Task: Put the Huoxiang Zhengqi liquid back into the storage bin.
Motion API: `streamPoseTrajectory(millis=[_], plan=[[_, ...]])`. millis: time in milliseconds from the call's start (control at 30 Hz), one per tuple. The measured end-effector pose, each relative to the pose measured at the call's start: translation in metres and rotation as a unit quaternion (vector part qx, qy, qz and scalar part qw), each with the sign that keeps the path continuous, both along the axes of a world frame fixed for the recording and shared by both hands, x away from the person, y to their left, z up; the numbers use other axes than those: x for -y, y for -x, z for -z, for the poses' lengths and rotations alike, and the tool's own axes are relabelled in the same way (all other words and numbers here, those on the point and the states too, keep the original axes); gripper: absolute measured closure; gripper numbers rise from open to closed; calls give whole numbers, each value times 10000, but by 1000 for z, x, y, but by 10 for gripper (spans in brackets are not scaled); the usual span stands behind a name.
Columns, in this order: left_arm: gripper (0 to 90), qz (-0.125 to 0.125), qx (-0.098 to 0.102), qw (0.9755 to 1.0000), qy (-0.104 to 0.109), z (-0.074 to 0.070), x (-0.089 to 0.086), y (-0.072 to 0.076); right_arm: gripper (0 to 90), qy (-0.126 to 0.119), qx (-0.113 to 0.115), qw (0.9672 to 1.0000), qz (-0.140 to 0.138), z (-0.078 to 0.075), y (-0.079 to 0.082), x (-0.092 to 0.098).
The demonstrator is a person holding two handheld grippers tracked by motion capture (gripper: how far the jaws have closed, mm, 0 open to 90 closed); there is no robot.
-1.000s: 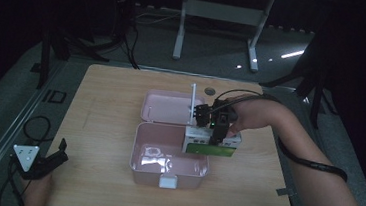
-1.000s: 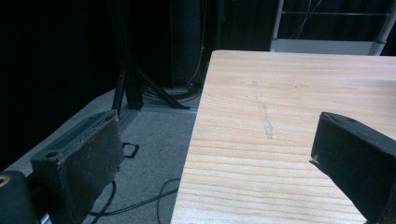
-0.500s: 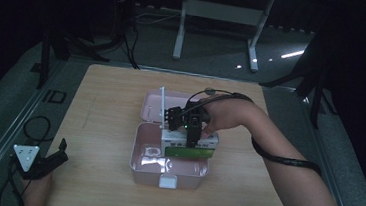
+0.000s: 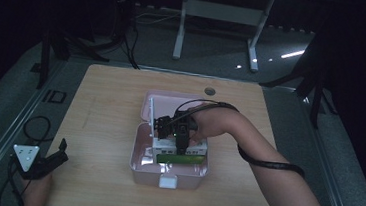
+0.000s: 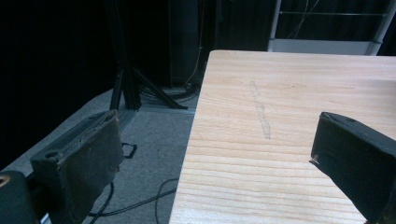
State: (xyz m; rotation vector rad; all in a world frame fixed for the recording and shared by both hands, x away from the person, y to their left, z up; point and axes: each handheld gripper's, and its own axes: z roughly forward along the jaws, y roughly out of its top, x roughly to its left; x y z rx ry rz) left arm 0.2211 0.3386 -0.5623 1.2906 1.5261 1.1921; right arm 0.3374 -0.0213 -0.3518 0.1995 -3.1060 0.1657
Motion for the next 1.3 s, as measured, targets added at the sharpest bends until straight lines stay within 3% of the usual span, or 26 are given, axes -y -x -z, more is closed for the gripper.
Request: streamPoseTrajectory(millis=[467,800,967,1300], plan=[[24,17,2,10000,13,0,0,0,618,-40,-275,9995,123,66,-5,1],[24,22,3,10000,6,0,0,-1,618,-28,-360,9993,100,91,-2,2],[24,22,1,10000,-12,0,0,0,617,93,-363,9992,134,101,-2,3],[24,23,-4,10000,-12,0,0,-1,597,34,-468,9988,169,100,-4,6]])
